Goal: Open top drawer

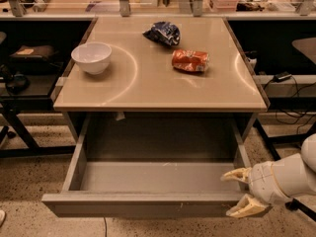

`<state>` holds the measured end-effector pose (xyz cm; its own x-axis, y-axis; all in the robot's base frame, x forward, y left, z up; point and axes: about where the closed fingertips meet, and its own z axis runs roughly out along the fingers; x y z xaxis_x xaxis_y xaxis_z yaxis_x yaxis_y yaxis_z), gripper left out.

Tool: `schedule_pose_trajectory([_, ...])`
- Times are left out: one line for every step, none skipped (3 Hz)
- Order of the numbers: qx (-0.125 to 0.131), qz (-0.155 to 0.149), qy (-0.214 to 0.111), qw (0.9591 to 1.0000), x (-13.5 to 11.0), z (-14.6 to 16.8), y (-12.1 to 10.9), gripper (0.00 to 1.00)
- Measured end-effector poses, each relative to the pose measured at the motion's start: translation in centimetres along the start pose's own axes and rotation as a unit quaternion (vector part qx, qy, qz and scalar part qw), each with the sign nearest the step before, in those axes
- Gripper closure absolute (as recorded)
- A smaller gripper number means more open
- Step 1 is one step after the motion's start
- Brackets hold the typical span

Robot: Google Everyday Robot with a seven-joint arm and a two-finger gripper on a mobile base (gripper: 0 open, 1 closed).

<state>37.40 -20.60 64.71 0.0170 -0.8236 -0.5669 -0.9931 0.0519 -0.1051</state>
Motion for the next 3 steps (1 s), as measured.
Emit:
schedule_pose_trajectory([-0.018,0.007,0.006,0.9998,1.1,0.0,1.2,0.64])
schedule_pose_trajectory([-0.029,0.022,-0.001,0.9994,2.0,0.1,2.6,0.88])
schedule_pose_trajectory([-0.029,0.029,-0.006,0.9992,1.9,0.0,2.9,1.0])
